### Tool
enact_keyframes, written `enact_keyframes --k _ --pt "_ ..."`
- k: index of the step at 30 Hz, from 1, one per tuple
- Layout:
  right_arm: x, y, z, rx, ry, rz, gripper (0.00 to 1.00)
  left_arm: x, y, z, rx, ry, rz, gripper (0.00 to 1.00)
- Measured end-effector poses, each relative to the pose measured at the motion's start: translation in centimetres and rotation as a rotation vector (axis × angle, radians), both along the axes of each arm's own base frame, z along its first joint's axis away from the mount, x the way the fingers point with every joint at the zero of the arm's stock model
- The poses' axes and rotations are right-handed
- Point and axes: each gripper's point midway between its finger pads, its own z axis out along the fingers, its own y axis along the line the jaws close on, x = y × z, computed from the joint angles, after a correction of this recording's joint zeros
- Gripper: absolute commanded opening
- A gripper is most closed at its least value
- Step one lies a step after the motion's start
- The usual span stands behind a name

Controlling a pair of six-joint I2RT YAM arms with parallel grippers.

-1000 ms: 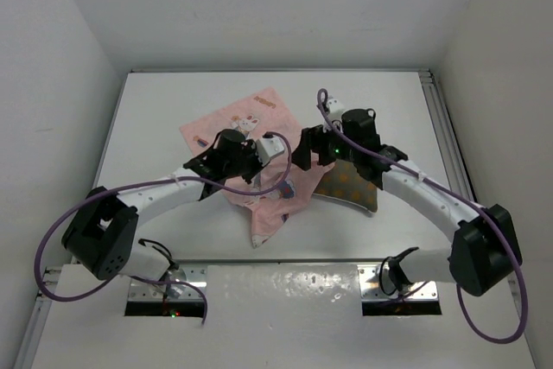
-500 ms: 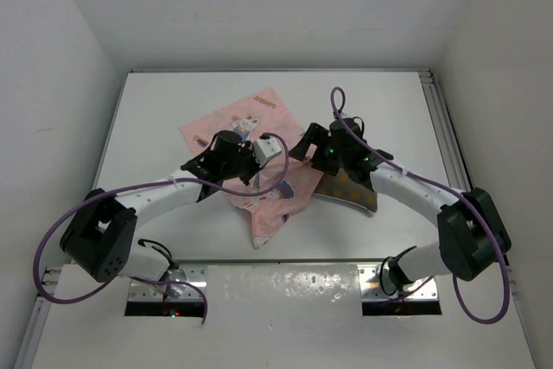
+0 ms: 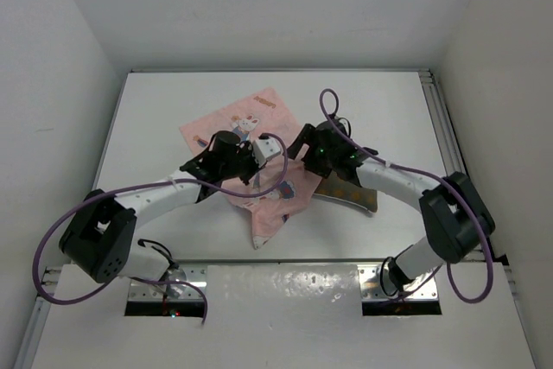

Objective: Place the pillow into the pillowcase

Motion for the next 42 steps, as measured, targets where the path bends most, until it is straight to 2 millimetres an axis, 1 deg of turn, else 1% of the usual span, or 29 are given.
enact_keyframes --k 3,5,6,7,9,10,12,13,14,15,16,18,19,20,21,23,27,29,31,32,33,34,35,37,38,39,40,41,42 --pt "0.9 0.6 -1.4 -0.006 0.021 -0.005 0.86 -0.2 0.2 -0.2 0.002 -0.003 -0.004 0.0" --pt "1.4 1.0 -1.7 0.0 0.023 -0.01 0.77 -0.3 0.2 -0.3 0.003 -0.003 -0.005 0.0" --pt "1.7 1.2 -1.8 0.005 0.025 -0.014 0.7 -0.3 0.3 -0.3 0.002 -0.004 -0.005 0.0" --pt "1.8 1.3 -1.8 0.01 0.026 -0.015 0.5 -0.4 0.3 -0.3 0.001 -0.005 -0.005 0.0" --pt "2.1 1.6 -1.9 0.029 0.027 -0.022 0.28 -0.4 0.3 -0.2 -0.001 -0.011 -0.005 0.0" --pt "2.1 1.7 -1.9 0.037 0.026 -0.025 0.15 -0.4 0.3 -0.1 -0.003 -0.017 -0.007 0.0" --pt "2.2 1.8 -1.8 0.045 0.025 -0.032 0.1 -0.6 0.3 0.1 -0.008 -0.024 -0.016 0.0" --pt "2.3 1.8 -1.8 0.045 0.024 -0.033 0.04 -0.7 0.2 0.2 -0.013 -0.026 -0.023 0.09" --pt "2.2 1.8 -1.8 0.045 0.024 -0.033 0.01 -0.8 0.1 0.2 -0.016 -0.027 -0.032 0.32" --pt "2.2 1.8 -1.8 0.044 0.026 -0.032 0.0 -0.9 0.0 0.3 -0.017 -0.033 -0.045 0.41" --pt "2.2 1.8 -1.8 0.043 0.027 -0.031 0.0 -1.0 -0.2 0.3 -0.024 -0.032 -0.057 0.54" --pt "2.1 2.0 -1.9 0.048 0.032 -0.034 0.0 -1.4 -0.7 0.2 -0.034 -0.032 -0.081 0.65" --pt "2.1 2.1 -1.9 0.052 0.036 -0.037 0.0 -1.5 -1.0 0.1 -0.039 -0.034 -0.093 0.76" --pt "2.1 2.2 -1.9 0.057 0.041 -0.039 0.0 -1.7 -1.3 0.0 -0.039 -0.036 -0.105 0.8" --pt "2.0 2.2 -2.0 0.062 0.047 -0.045 0.0 -1.9 -1.7 -0.1 -0.046 -0.036 -0.119 0.87" --pt "2.1 2.3 -2.0 0.073 0.057 -0.056 0.0 -2.4 -2.4 -0.6 -0.054 -0.03 -0.141 0.94" --pt "2.4 2.7 -1.6 0.099 0.065 -0.077 0.0 -2.2 -3.1 -0.9 -0.071 -0.031 -0.146 1.0" --pt "2.5 2.9 -1.4 0.11 0.067 -0.083 0.0 -2.0 -3.5 -0.9 -0.084 -0.04 -0.149 1.0" --pt "2.6 3.1 -1.3 0.12 0.071 -0.09 0.0 -1.9 -4.1 -0.9 -0.096 -0.051 -0.16 0.99" --pt "2.6 3.2 -1.3 0.123 0.073 -0.093 0.0 -1.9 -4.4 -0.9 -0.1 -0.057 -0.165 0.96" --pt "2.6 3.2 -1.3 0.124 0.076 -0.094 0.0 -1.8 -4.7 -1.0 -0.102 -0.061 -0.168 0.83" --pt "2.6 3.2 -1.4 0.125 0.078 -0.096 0.0 -1.8 -4.9 -1.3 -0.103 -0.06 -0.167 0.76" --pt "2.6 3.2 -1.4 0.124 0.08 -0.097 0.0 -1.7 -5.0 -1.6 -0.096 -0.065 -0.166 0.65" --pt "2.6 3.2 -1.4 0.125 0.081 -0.098 0.0 -1.5 -4.8 -2.5 -0.074 -0.066 -0.156 0.48" --pt "2.7 3.2 -1.4 0.127 0.079 -0.099 0.0 -1.5 -4.6 -3.0 -0.059 -0.065 -0.154 0.28" --pt "2.7 3.2 -1.3 0.128 0.076 -0.098 0.0 -1.5 -4.5 -3.4 -0.048 -0.064 -0.15 0.14" --pt "2.7 3.2 -1.3 0.128 0.072 -0.094 0.0 -1.5 -4.3 -3.7 -0.035 -0.067 -0.149 0.05" --pt "2.8 3.3 -1.2 0.126 0.065 -0.087 0.03 -1.5 -4.1 -4.0 -0.025 -0.07 -0.149 0.0" --pt "2.9 3.3 -1.1 0.126 0.057 -0.074 0.1 -1.4 -4.0 -4.1 -0.014 -0.077 -0.146 0.0"
